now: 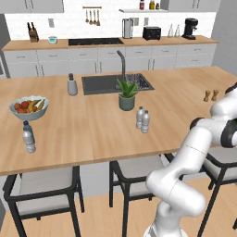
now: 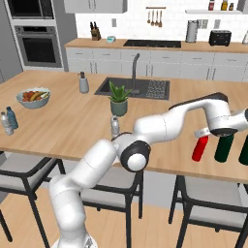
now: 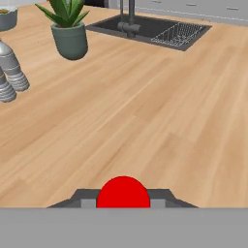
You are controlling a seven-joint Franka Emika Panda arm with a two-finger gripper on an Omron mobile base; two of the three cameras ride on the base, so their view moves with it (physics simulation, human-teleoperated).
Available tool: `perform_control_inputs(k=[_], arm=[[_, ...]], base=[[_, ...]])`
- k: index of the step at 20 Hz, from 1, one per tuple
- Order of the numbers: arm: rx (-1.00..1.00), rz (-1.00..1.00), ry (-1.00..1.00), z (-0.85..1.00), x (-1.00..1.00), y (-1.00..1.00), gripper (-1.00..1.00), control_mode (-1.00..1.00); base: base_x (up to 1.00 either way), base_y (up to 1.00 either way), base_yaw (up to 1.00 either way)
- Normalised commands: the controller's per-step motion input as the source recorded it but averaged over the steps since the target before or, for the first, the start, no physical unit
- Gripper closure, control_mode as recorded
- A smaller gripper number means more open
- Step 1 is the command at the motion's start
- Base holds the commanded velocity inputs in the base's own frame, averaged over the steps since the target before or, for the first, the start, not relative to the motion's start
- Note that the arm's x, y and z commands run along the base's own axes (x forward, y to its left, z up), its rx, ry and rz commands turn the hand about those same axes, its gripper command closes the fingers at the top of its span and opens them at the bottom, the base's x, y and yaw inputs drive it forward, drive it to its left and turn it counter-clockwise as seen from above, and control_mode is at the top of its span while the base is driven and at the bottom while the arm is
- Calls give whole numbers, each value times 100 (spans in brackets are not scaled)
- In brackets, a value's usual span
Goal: Move the plastic bottles in the middle to the plastics group, and the glass bottles in the middle to the glass group.
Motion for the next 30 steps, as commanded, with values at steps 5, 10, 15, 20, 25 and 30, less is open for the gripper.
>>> perform_control_inputs(k=[5, 10, 15, 20, 25, 30], arm=[[-11, 0, -2, 12, 0, 8, 100, -100], [-16, 0, -2, 0, 0, 34, 100, -100], [-8, 0, 0, -13, 4, 9, 100, -100], [0, 0, -6, -38, 7, 0, 100, -100], [-1, 0, -11, -30, 7, 0, 100, -100], [-6, 0, -2, -18, 1, 13, 100, -100]], base=[[0, 0, 0], [0, 0, 0], [0, 0, 0], [0, 0, 0], [0, 0, 0], [0, 0, 0]])
